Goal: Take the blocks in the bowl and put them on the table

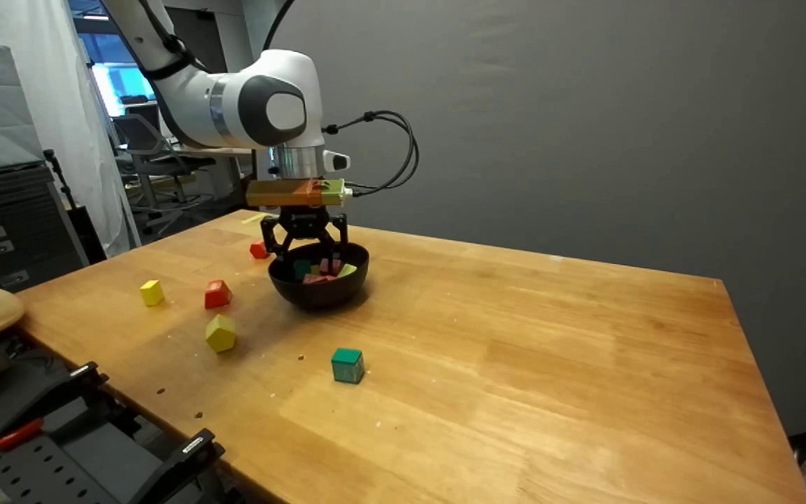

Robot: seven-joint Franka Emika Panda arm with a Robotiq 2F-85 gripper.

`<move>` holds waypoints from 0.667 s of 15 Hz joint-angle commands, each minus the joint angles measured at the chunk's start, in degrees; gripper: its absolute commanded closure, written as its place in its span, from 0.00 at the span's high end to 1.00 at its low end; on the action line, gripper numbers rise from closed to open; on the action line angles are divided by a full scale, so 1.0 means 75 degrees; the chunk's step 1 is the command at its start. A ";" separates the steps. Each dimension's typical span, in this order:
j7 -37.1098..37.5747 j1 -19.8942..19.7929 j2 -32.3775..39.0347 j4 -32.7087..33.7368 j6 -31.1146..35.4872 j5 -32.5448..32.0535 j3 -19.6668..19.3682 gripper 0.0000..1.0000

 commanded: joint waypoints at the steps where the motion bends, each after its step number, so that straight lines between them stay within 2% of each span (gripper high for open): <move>1: -0.0124 -0.0280 0.0126 0.0199 -0.0140 0.0214 0.0275 0.45; 5: -0.0138 -0.0424 0.0168 0.0148 -0.0213 0.0473 0.0419 0.14; 6: -0.0134 -0.0442 0.0183 0.0158 -0.0213 0.0511 0.0444 0.12; 7: -0.0123 -0.0453 0.0150 0.0145 -0.0199 0.0530 0.0451 0.17; 10: -0.0124 -0.0512 -0.0321 -0.0086 -0.0205 0.0481 0.0419 0.17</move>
